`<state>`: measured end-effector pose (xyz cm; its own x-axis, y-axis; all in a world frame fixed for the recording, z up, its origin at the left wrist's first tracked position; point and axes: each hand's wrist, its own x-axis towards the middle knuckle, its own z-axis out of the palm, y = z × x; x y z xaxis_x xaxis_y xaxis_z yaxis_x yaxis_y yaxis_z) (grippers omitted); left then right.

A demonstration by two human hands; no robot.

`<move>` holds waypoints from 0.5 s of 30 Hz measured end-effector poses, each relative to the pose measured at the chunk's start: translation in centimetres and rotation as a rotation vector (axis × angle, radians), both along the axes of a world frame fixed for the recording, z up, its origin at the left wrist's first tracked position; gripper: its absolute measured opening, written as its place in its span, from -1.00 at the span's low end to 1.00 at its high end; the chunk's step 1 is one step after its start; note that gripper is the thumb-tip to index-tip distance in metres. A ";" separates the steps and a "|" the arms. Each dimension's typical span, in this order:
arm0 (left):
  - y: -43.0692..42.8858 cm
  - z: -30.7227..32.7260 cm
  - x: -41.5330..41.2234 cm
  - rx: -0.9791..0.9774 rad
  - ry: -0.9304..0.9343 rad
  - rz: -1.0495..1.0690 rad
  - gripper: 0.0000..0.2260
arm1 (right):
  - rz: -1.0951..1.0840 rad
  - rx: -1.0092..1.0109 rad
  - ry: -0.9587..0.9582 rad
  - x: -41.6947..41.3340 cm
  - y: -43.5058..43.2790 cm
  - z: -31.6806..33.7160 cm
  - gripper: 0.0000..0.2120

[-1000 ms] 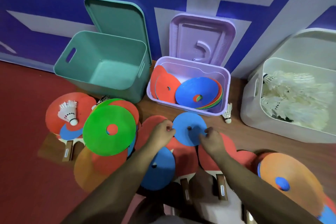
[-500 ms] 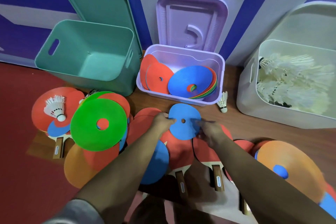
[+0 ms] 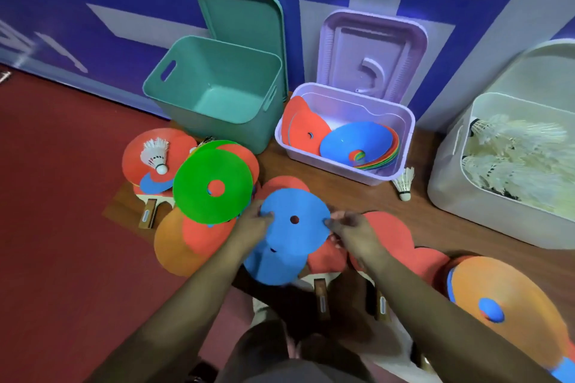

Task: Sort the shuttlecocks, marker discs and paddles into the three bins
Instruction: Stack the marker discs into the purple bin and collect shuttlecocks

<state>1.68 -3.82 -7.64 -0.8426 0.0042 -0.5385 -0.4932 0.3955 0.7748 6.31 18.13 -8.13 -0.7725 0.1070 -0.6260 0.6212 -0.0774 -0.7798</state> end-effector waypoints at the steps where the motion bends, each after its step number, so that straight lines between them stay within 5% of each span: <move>1: -1.0 -0.5 0.9 -0.068 -0.010 -0.016 -0.84 | 0.042 0.055 0.011 0.2 -1.0 -0.4 -0.94; 5: -2.7 -0.6 4.2 -0.269 -0.032 -0.053 -0.69 | 0.200 0.280 0.018 0.9 -4.4 -2.2 -0.80; 10: -2.7 -1.5 5.7 -0.538 0.025 -0.251 -0.38 | 0.371 0.506 -0.023 1.7 -5.8 -3.3 -0.89; 12: -2.7 -1.9 5.7 -0.626 -0.009 -0.327 -0.43 | 0.354 0.495 -0.039 2.0 -6.0 -3.8 -0.88; 15: -3.2 -2.7 5.7 -0.568 0.033 -0.173 -0.51 | 0.250 0.412 -0.053 2.1 -6.3 -4.0 -0.86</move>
